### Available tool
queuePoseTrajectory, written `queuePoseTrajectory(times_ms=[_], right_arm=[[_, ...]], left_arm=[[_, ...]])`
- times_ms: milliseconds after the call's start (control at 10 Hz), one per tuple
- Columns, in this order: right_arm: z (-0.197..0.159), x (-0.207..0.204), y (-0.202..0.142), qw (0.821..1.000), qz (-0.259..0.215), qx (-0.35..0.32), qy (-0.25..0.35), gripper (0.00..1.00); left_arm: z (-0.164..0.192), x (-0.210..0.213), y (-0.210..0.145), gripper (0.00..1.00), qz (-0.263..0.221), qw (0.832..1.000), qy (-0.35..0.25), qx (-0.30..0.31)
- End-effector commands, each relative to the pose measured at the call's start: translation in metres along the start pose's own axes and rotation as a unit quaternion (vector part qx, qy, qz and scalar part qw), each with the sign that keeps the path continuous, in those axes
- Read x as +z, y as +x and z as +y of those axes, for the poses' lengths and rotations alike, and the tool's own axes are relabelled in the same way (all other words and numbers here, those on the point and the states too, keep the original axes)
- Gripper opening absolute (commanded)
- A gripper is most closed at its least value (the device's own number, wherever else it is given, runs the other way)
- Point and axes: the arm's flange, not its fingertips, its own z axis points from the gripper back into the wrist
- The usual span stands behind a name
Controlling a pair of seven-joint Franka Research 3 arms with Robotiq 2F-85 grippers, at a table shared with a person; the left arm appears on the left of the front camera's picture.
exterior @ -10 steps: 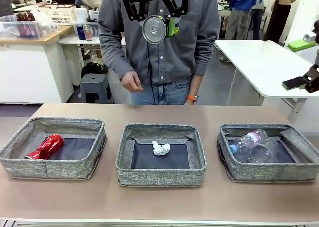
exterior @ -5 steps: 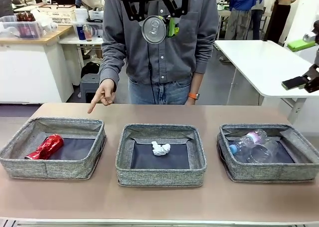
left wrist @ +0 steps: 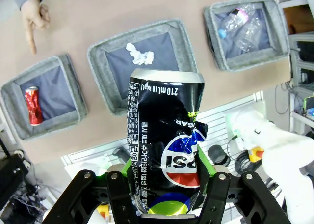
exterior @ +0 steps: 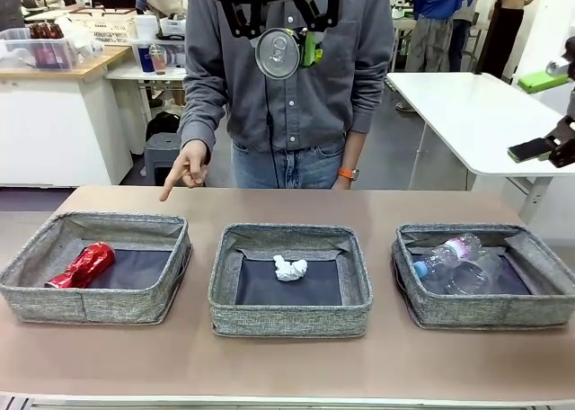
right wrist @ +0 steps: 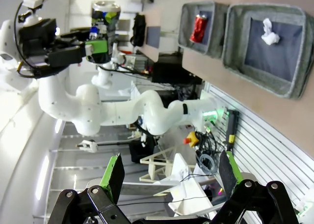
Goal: Sort the waste into the appropriate baskets.
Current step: Place the picked waste into the Fabric basket indicated by the person.
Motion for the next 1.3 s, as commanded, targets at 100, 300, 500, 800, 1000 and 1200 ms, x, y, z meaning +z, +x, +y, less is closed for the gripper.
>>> queuePoseTrajectory(times_ms=[100,300,500,800,1000,1200], right_arm=[[0.002,-0.001,0.003,1.000,-0.006,0.004,0.001,1.00],[0.002,-0.001,0.003,1.000,-0.006,0.004,0.001,1.00],[0.002,-0.001,0.003,1.000,-0.006,0.004,0.001,1.00],[0.002,-0.001,0.003,1.000,-0.006,0.004,0.001,1.00],[0.002,-0.001,0.003,1.000,-0.006,0.004,0.001,1.00],[0.002,-0.001,0.003,1.000,-0.006,0.004,0.001,1.00]], left_arm=[[0.006,-0.011,-0.005,0.43,-0.026,0.999,0.024,-0.013],[0.062,-0.040,-0.035,0.43,-0.055,0.998,0.039,0.020],[0.122,-0.072,-0.071,0.43,-0.064,0.993,0.057,0.079],[0.207,-0.128,-0.103,0.43,-0.070,0.983,0.068,0.153],[0.252,-0.168,-0.115,0.43,-0.060,0.975,0.101,0.188],[0.281,-0.194,-0.117,0.43,-0.057,0.967,0.113,0.221]])
